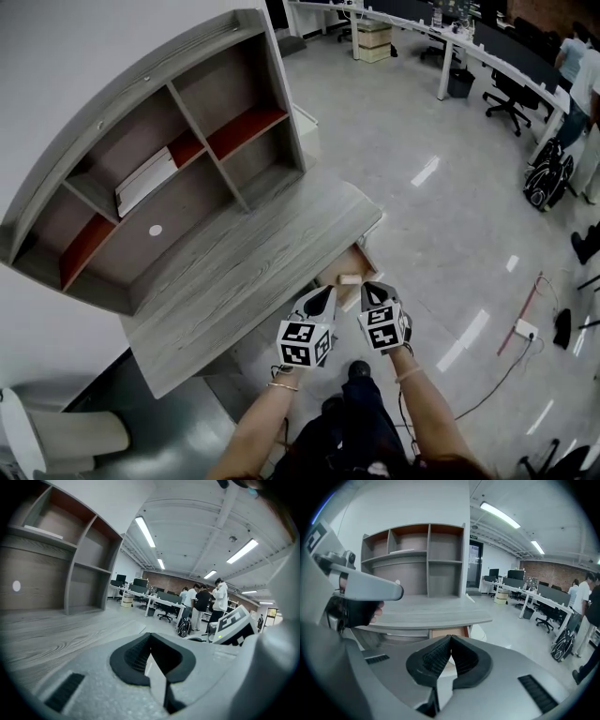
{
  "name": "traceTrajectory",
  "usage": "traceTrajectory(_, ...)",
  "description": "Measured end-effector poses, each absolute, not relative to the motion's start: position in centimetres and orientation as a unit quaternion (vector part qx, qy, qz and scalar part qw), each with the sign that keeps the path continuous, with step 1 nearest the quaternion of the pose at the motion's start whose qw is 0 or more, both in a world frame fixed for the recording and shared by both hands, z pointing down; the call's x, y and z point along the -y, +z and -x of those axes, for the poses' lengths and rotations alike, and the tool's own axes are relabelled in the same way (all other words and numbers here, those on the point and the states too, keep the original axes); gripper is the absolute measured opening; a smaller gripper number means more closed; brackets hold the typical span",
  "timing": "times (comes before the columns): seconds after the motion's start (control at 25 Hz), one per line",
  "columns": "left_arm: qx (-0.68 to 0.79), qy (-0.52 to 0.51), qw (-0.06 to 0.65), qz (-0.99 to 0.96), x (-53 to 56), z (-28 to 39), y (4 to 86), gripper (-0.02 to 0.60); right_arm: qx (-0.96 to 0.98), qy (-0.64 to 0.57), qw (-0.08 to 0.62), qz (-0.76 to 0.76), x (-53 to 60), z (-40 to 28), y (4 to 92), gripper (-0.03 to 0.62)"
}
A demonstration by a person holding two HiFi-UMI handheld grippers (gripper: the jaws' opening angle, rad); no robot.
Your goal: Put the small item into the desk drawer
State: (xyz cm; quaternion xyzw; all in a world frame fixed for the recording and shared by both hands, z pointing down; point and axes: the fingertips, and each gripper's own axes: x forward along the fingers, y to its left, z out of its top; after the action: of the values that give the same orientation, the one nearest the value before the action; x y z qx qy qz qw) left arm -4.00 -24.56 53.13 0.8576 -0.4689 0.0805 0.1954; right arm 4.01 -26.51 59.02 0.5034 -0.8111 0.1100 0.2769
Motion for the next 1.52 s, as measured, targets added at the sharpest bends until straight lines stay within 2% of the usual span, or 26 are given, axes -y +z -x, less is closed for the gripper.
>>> traceTrajectory(0.68, 0.438, 0.068, 0.152, -0.883, 20.1, 5.4, 47.8, 0.015, 0.8, 0.092, 0.209, -0.555, 21.5, -2.5, 52.3, 0.002)
traceTrajectory(1.52, 0.448, 0.05, 0.122, -0.884, 16.1, 6.3, 43.5, 0.015, 0.795, 0.055, 0.168, -0.58, 16.4, -2.7, 45.8, 0.002)
